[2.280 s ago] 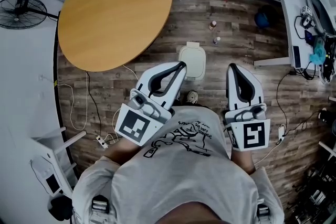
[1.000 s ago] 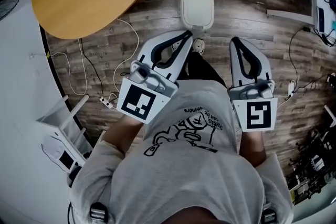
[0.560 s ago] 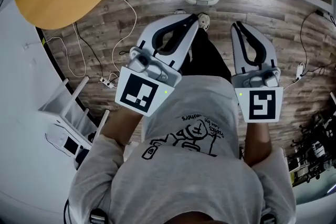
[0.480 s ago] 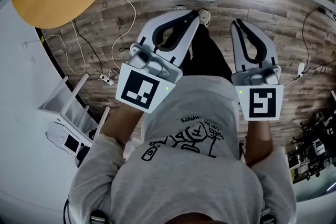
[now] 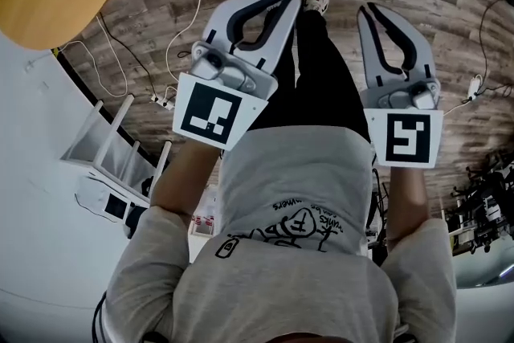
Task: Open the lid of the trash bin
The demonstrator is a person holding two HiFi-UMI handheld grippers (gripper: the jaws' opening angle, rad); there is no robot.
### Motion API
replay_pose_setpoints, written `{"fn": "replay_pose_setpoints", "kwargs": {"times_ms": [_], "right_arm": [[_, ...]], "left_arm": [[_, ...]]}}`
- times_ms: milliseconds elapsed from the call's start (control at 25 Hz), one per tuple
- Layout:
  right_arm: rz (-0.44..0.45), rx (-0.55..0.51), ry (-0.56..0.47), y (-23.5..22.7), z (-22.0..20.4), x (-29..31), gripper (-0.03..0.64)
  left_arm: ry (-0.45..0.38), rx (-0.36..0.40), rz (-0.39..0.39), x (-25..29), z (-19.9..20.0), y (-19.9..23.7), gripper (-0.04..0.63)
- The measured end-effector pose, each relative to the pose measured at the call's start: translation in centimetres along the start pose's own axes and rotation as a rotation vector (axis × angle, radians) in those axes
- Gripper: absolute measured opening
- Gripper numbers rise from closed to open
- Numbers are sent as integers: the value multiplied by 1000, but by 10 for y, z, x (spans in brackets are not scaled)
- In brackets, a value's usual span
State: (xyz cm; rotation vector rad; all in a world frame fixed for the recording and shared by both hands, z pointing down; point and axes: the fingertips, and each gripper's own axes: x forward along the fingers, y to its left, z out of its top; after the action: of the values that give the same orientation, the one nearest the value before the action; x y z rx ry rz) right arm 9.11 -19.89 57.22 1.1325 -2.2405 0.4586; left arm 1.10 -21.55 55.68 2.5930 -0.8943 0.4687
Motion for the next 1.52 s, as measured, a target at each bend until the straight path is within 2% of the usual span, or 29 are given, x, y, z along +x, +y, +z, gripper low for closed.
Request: {"fn": "replay_pose_setpoints", "kwargs": {"times_ms": [280,440,600,760,960,1160,1400,1520], "right_arm": [[28,-58,69,7,-55,43,34],[39,-72,114,10,-87,68,34],[55,-99,133,16,-113,94,34],[65,-123,156,19,-144,117,32],[85,-179,183,23,-187,147,32],[101,-255,224,28,-224,172,31],[86,-305,283,26,-270,202,26],[97,-367,311,31,-289,216,21]], "left_arm": [[54,22,-16,29,-71,13,20],[94,-24,-11,44,-110,20,20],[90,-48,-10,55,-129,29,20],[127,-51,-21,70,-155,32,20],[132,-20,-33,94,-186,33,20],[212,-30,-46,111,-233,35,20],[308,-2,-66,127,-284,39,20],[350,10,-88,128,-302,40,20]]}}
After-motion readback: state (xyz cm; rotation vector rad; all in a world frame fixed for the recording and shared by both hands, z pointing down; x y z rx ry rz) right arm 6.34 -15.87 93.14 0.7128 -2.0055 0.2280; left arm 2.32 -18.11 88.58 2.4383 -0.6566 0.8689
